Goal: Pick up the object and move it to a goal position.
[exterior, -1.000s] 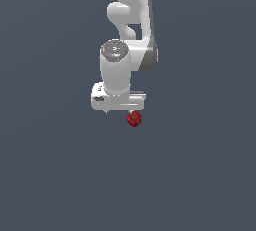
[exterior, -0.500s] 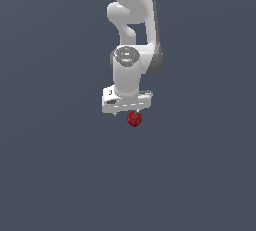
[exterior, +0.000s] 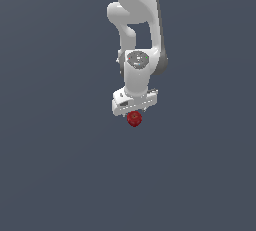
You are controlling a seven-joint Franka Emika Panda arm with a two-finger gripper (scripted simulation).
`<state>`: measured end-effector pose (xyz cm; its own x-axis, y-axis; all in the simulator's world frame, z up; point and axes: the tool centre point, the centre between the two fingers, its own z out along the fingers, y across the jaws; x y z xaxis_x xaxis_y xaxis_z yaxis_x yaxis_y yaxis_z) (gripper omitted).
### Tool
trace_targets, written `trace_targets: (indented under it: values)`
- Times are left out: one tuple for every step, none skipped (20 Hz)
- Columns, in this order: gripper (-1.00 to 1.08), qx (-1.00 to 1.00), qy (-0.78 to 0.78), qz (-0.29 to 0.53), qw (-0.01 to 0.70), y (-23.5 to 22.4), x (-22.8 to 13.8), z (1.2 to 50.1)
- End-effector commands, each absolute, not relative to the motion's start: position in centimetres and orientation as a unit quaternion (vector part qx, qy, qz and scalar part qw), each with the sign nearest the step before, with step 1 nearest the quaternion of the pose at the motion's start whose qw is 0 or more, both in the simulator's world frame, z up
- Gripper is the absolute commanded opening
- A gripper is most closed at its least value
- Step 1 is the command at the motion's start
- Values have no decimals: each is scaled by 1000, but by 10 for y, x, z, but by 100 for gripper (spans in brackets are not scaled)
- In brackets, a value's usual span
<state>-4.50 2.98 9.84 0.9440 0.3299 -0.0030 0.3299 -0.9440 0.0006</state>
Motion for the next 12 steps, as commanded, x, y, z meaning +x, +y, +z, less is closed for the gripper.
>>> trace_targets:
  values:
    - [100, 985, 175, 0, 0, 33, -47, 96]
    - [100, 984, 176, 0, 0, 33, -47, 96]
    - [100, 985, 173, -1, 0, 32, -46, 97]
    - [100, 985, 173, -1, 0, 32, -46, 96]
    - [100, 985, 173, -1, 0, 32, -46, 95]
    - [100, 985, 173, -1, 0, 32, -46, 94]
    - [100, 985, 173, -1, 0, 32, -47, 91]
    - [100, 985, 173, -1, 0, 32, -47, 88]
    - [100, 985, 174, -1, 0, 32, -47, 85]
    - [100, 985, 174, -1, 0, 32, -47, 80]
    - [100, 985, 174, 0, 0, 32, -47, 75]
    - [100, 985, 174, 0, 0, 33, -48, 70]
